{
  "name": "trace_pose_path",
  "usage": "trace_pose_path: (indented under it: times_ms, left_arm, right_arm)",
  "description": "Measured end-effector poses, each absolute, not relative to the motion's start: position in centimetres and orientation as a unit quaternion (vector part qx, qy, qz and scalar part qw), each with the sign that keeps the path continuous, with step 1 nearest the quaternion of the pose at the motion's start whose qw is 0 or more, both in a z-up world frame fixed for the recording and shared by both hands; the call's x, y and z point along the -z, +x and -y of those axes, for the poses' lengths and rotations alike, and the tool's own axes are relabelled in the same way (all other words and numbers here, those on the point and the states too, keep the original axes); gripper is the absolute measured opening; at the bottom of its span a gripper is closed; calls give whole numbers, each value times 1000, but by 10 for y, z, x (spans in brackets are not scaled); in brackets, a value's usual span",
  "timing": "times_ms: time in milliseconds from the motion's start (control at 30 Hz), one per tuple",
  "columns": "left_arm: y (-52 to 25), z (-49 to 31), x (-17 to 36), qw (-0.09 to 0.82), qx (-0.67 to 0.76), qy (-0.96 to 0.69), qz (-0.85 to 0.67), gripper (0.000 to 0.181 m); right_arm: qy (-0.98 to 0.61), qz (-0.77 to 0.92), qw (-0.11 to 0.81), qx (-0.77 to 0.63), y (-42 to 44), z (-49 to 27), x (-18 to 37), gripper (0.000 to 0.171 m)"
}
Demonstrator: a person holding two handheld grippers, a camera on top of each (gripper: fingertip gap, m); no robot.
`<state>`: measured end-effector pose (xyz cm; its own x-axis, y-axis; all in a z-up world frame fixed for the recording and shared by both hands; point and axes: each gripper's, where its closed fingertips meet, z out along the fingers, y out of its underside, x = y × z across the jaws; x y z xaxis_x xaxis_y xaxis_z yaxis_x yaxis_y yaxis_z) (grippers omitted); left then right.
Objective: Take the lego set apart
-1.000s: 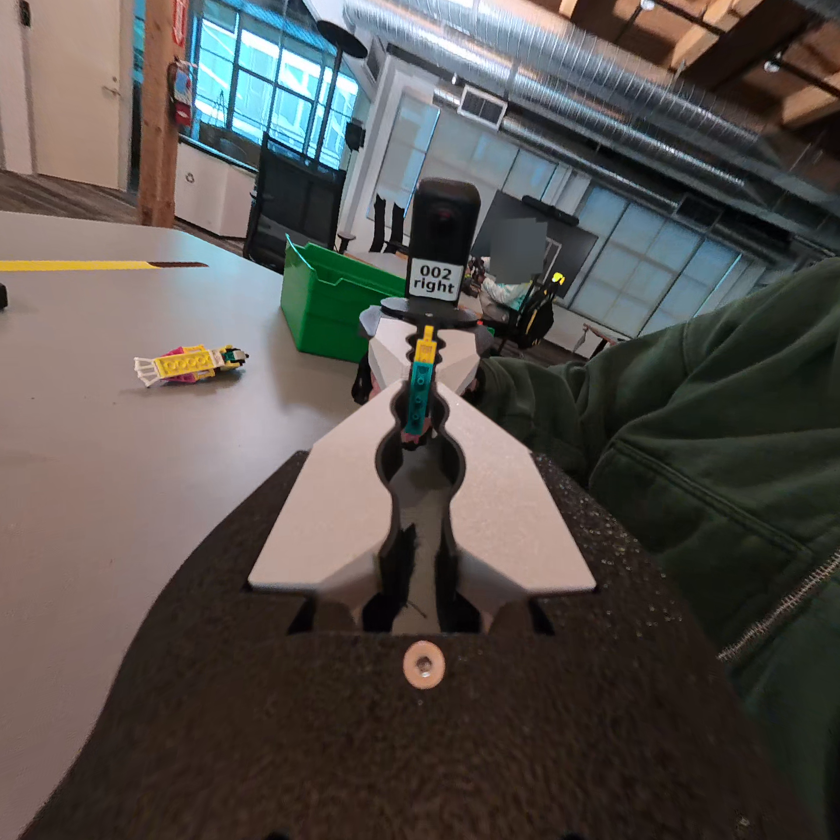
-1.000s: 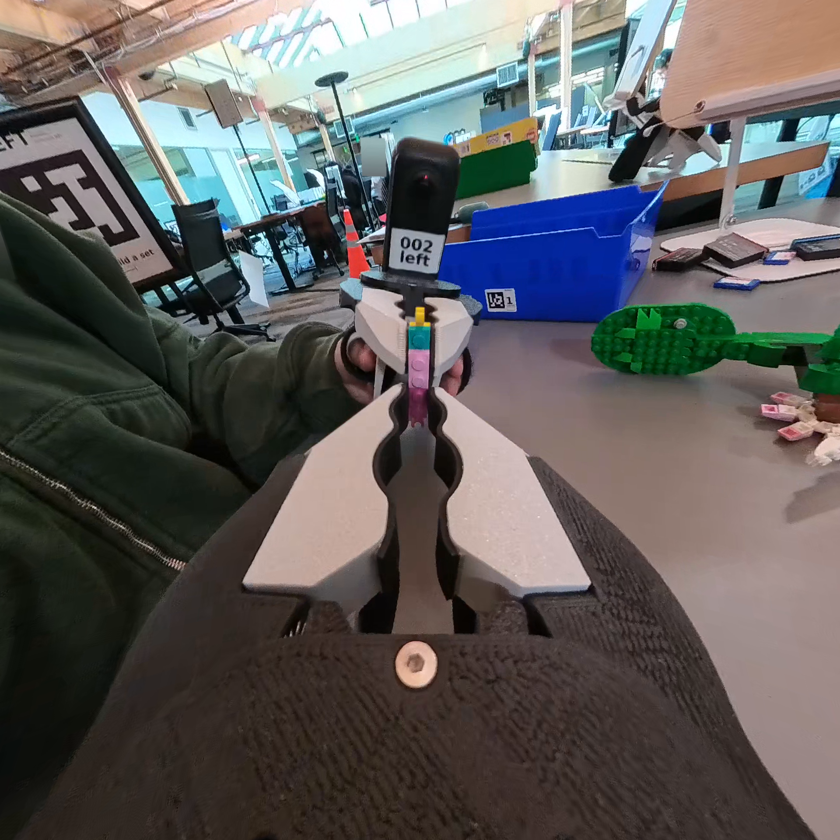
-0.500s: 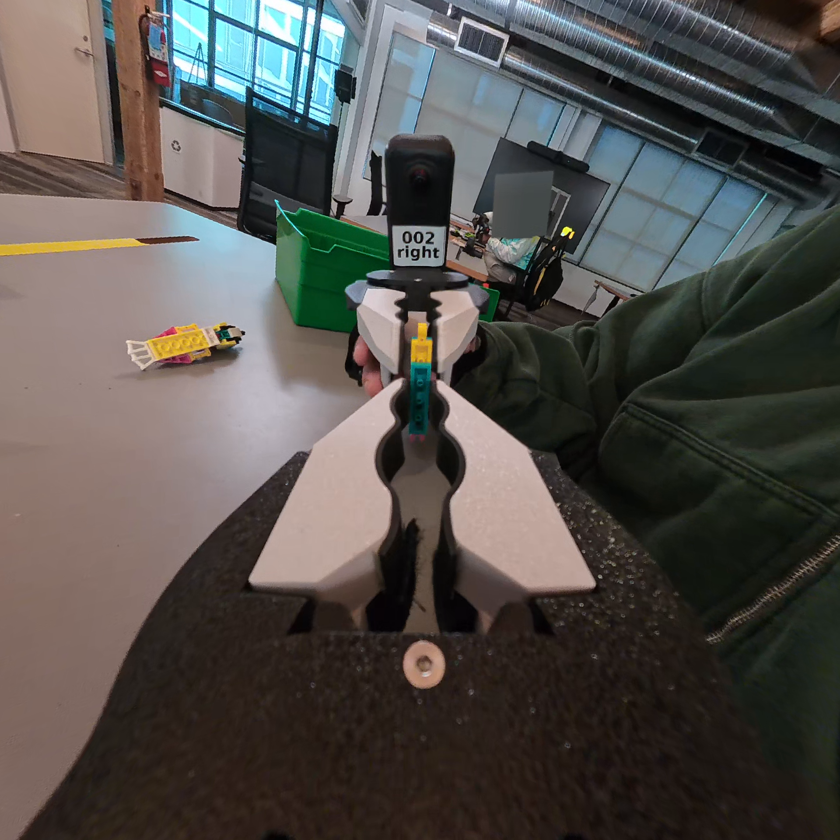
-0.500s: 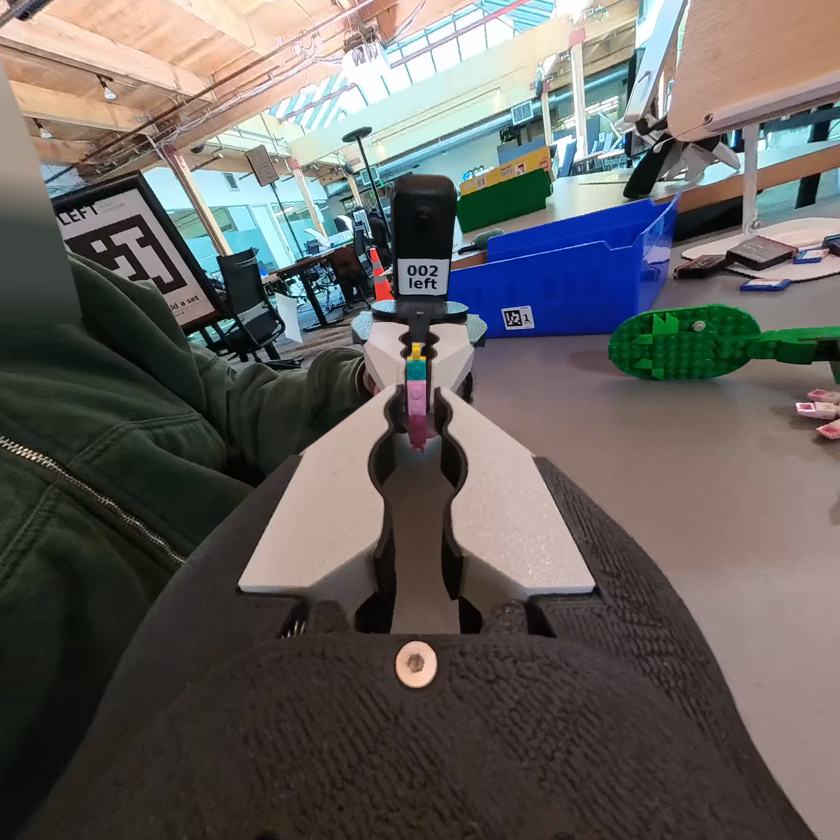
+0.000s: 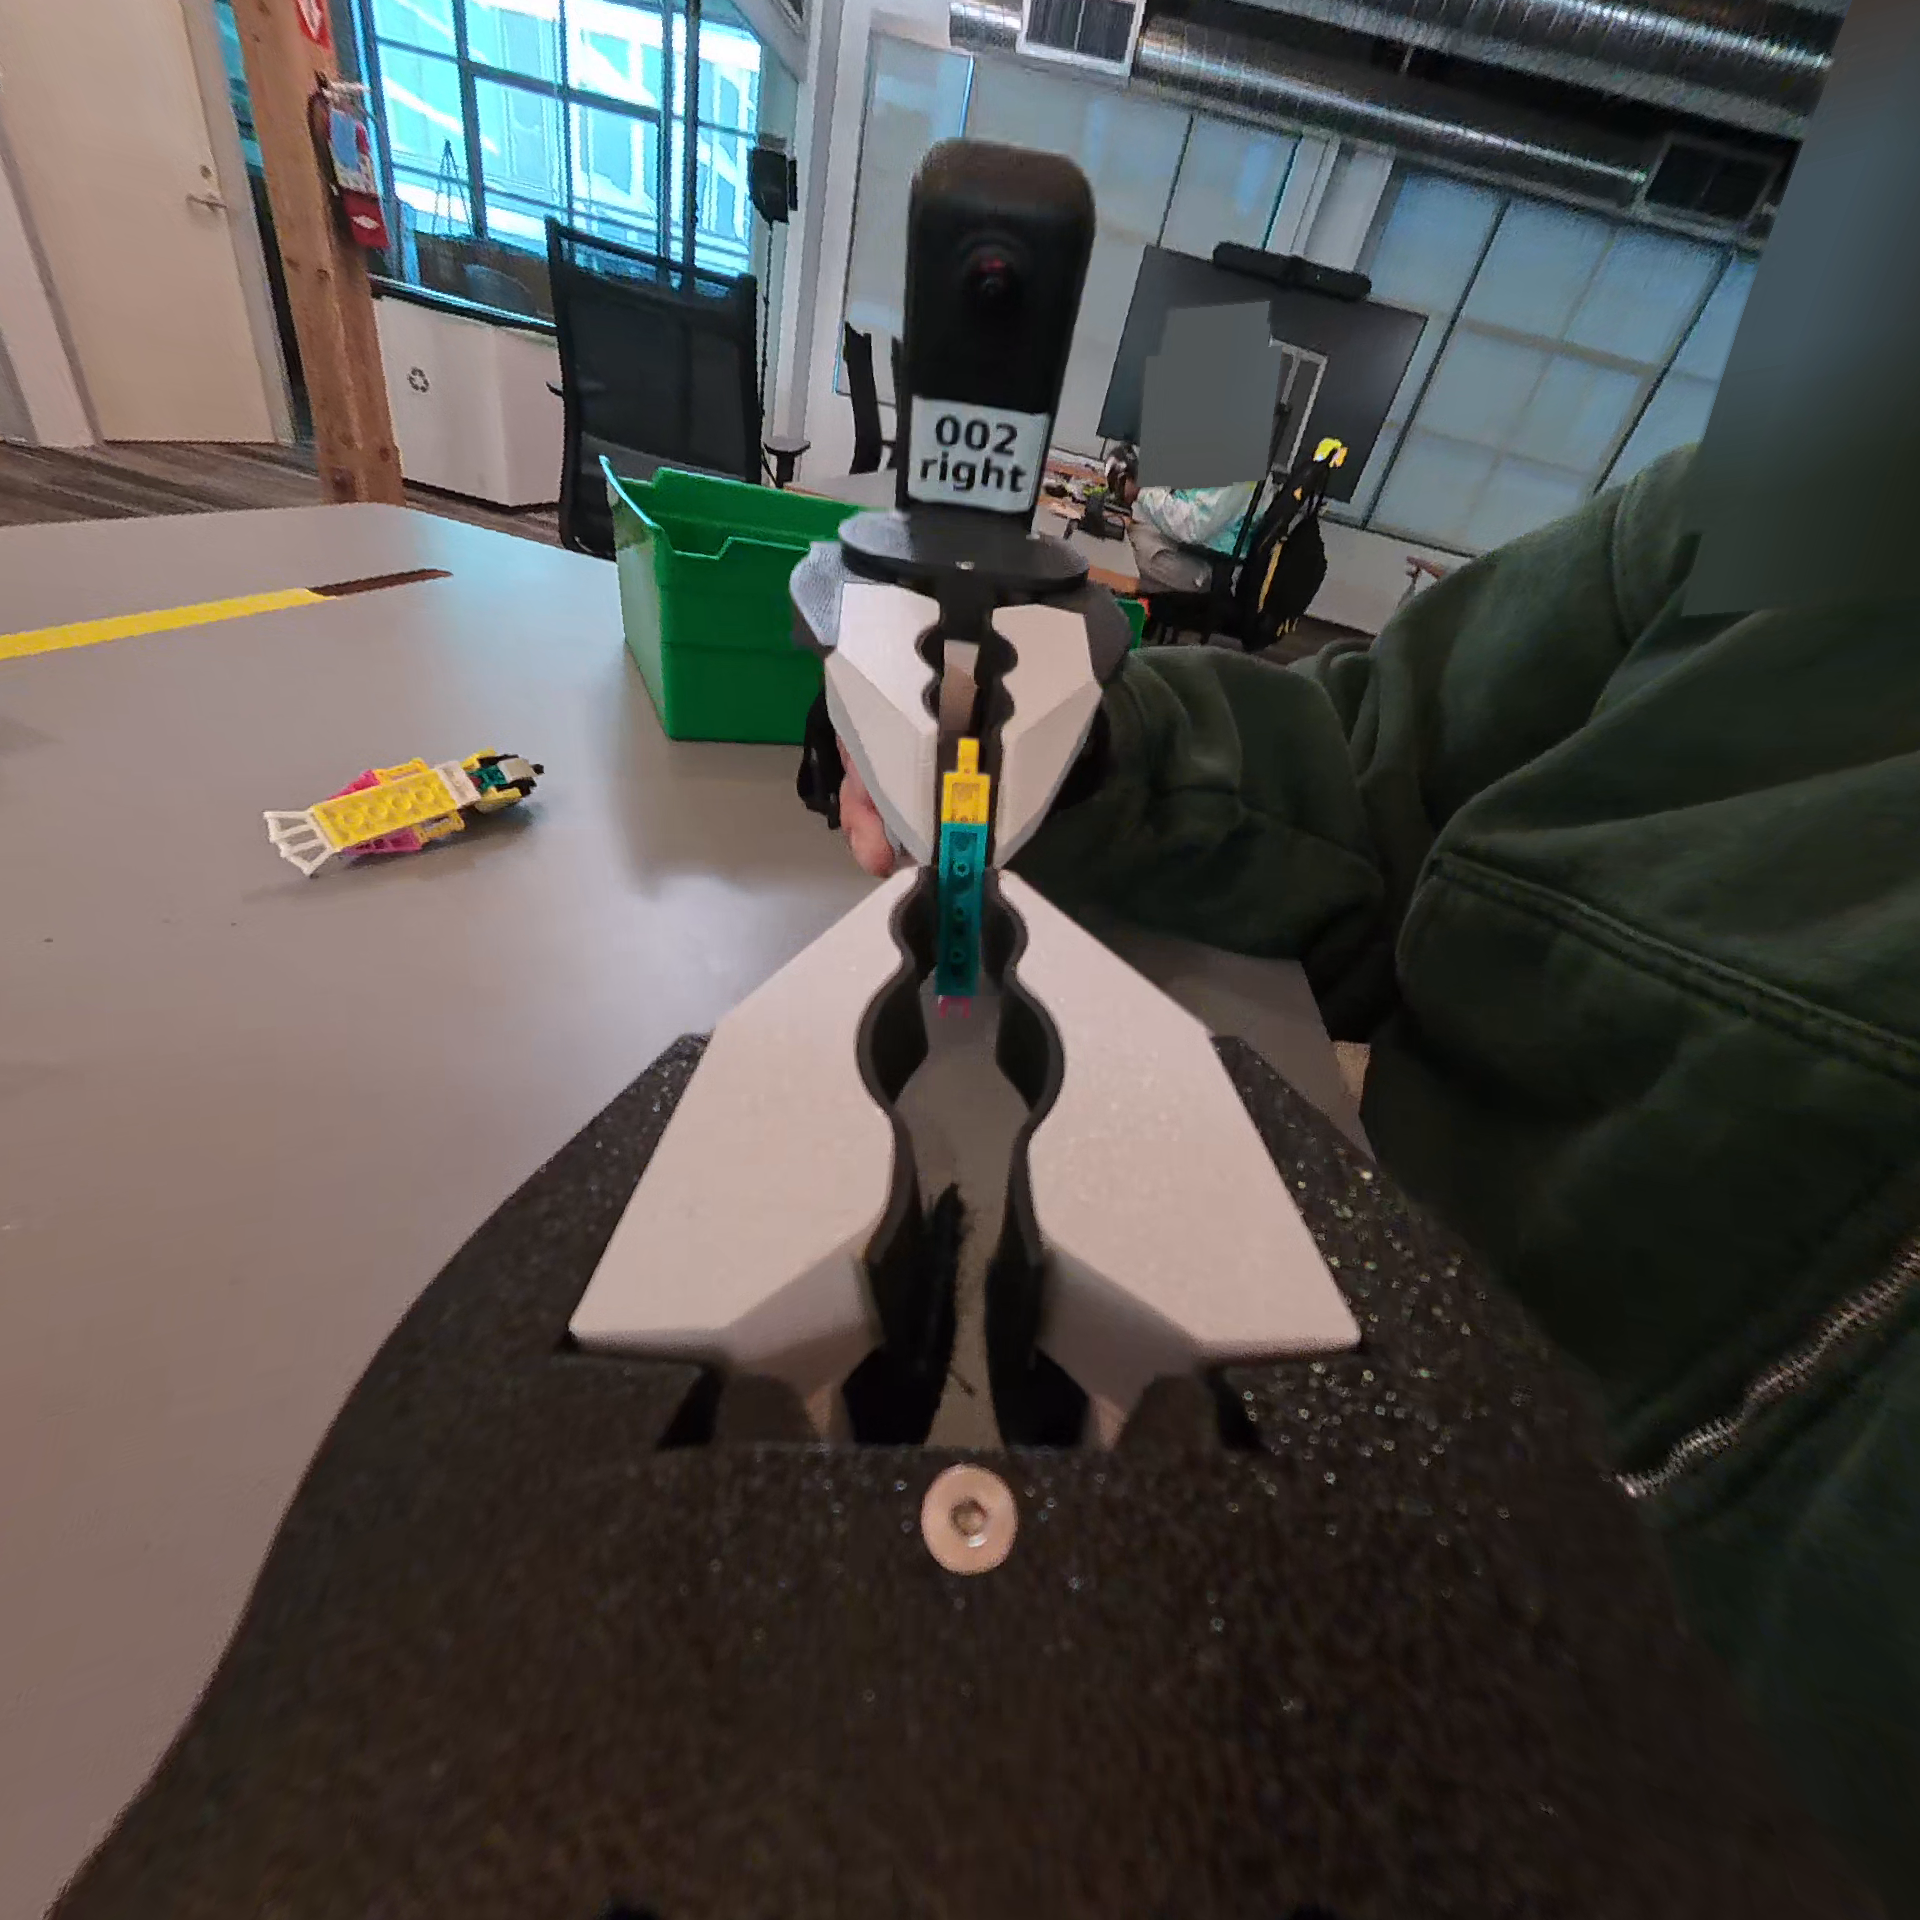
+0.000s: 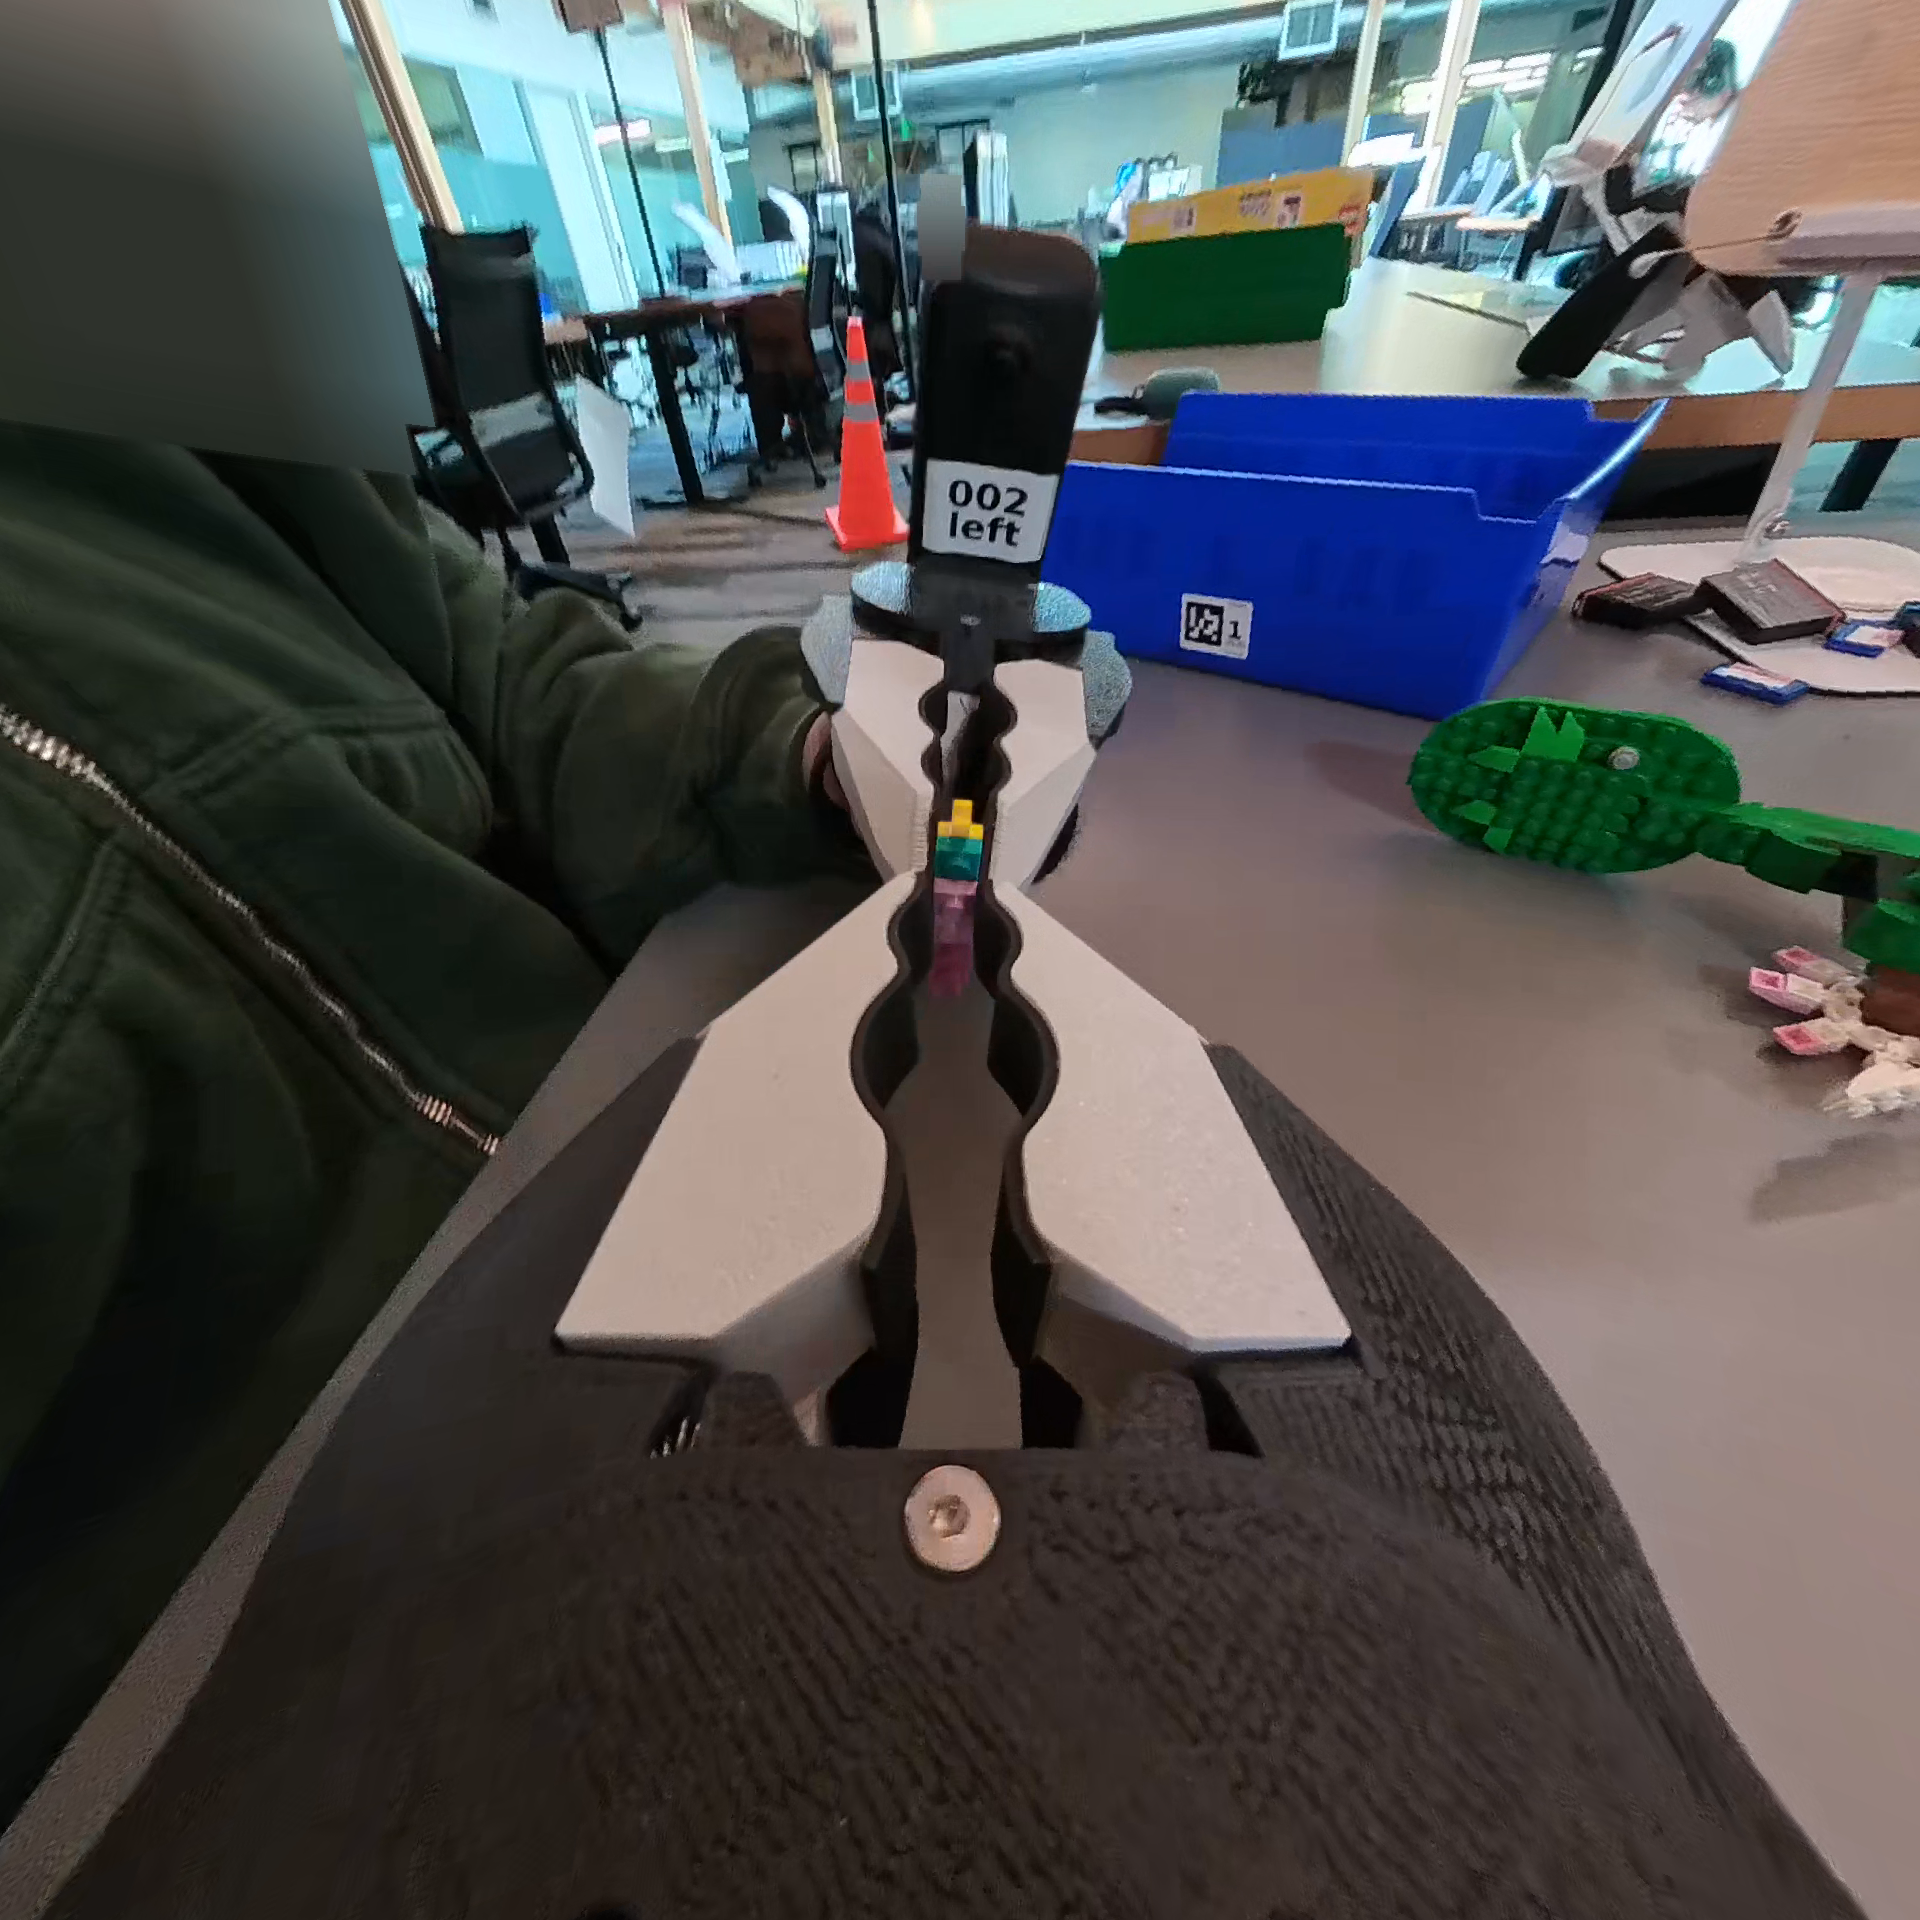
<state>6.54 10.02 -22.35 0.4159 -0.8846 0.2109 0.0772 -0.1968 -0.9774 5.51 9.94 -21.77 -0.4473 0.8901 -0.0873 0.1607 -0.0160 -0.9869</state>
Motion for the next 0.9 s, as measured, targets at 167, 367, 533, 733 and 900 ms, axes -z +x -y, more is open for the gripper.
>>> trace_pose_path:
  times_ms: [167,367,533,733,900]
  left_arm:
    - [72,-94,231,532,428,-642,-349,5]
    - [76,-91,236,526,419,-640,-372,6]
    - [3,-104,187,619,486,-574,-225,5]
    - [19,-128,224,566,443,-655,-232,6]
    - [13,-151,272,463,370,-781,-196,6]
  right_arm:
    - [-409,660,306,-550,63,-94,226,5]
    - [-406,677,300,-535,70,-91,235,5]
    - [-463,692,316,-455,90,-132,265,5]
    - [-495,629,297,-521,76,-139,264,5]
    - [-493,558,347,-570,79,-163,240,5]
